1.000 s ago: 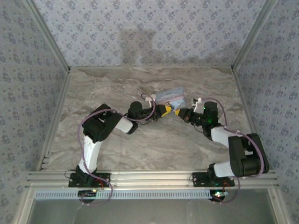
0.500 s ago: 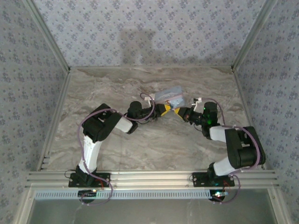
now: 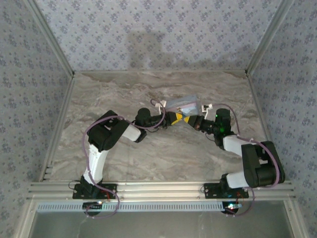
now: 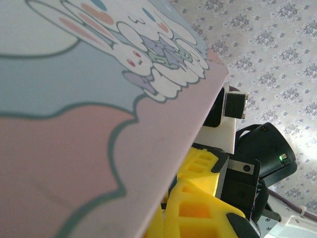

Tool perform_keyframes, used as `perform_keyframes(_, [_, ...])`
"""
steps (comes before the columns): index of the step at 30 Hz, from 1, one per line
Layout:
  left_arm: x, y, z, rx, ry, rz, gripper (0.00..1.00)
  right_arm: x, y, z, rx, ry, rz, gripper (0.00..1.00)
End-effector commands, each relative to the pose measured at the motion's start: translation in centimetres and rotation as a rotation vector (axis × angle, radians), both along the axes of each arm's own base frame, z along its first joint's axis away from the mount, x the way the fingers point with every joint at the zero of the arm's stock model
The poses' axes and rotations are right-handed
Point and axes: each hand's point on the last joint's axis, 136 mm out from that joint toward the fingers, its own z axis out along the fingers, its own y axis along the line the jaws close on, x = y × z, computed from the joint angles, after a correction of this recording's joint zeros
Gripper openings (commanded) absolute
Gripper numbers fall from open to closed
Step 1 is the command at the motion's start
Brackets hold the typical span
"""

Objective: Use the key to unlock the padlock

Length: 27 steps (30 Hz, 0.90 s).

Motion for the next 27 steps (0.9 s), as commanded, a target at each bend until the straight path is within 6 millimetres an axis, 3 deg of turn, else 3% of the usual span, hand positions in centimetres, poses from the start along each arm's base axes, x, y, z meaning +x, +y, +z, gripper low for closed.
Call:
perform_keyframes(1, [-2.2, -1.3, 2.7, -0.059, -0.084, -0.111, 0.00, 0.3, 0.6, 1.0, 0.002, -0.034, 0.022, 0.00])
perform_keyframes(4, [-2.8, -1.7, 2.5, -0.057, -0.082, -0.135, 0.00, 1.1, 0.9, 1.4, -0.011, -0.002, 0.000, 0.00])
perform_keyframes(11, [-5.3, -3.6, 2.7, -0.066, -0.099, -0.234, 0.00, 1.5, 4.1, 1.1, -0.035, 0.093, 0.039, 0.00])
perform_keyframes(15, [-5.9, -3.6, 2.9, -0.067, -0.105, -0.253, 0.00, 1.6, 4.3, 0.7, -0.028, 0.110, 0.029, 0.00])
perform_keyframes(18, [-5.3, -3.1, 2.3, -0.056, -0.086, -0.220, 0.00, 1.5, 4.2, 0.6, -0.050, 0.112, 0.039, 0.00])
perform_keyframes(23, [-2.6, -0.7, -0.8, 0.036, -0.034, -0.083, 0.00, 0.1, 2.2, -1.2, -0.144, 0.146, 0.019, 0.19])
perform_keyframes(27, [-1.7, 0.3, -2.9, 0.103, 0.013, -0.043, 0.00, -1.9, 1.0, -2.6, -0.238, 0.184, 0.029, 0.29])
